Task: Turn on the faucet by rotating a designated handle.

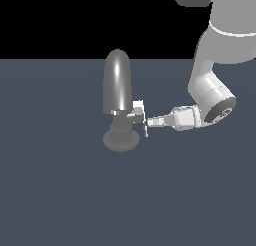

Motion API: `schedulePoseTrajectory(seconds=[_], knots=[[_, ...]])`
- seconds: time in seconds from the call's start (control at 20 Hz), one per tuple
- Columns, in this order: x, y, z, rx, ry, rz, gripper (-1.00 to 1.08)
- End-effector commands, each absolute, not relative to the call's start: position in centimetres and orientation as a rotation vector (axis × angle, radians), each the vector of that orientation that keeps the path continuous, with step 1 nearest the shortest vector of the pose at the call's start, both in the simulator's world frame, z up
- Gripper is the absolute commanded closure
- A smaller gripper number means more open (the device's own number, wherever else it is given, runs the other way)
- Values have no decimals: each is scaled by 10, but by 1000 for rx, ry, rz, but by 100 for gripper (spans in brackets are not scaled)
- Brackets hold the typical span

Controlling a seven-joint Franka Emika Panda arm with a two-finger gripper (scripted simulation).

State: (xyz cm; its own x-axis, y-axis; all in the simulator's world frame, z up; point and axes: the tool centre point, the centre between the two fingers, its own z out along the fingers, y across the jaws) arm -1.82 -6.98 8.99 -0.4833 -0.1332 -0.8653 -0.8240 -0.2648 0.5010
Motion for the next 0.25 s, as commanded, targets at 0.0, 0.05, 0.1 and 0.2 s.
schedulePoseTrajectory(seconds=[0.0,0.05,0.1,0.2], knots=[[-15,-63,47,-1146,1539,1786,108],[-14,-62,43,-1144,1542,1788,108],[-13,-62,40,-1141,1544,1789,108],[-13,-62,37,-1139,1546,1791,108]])
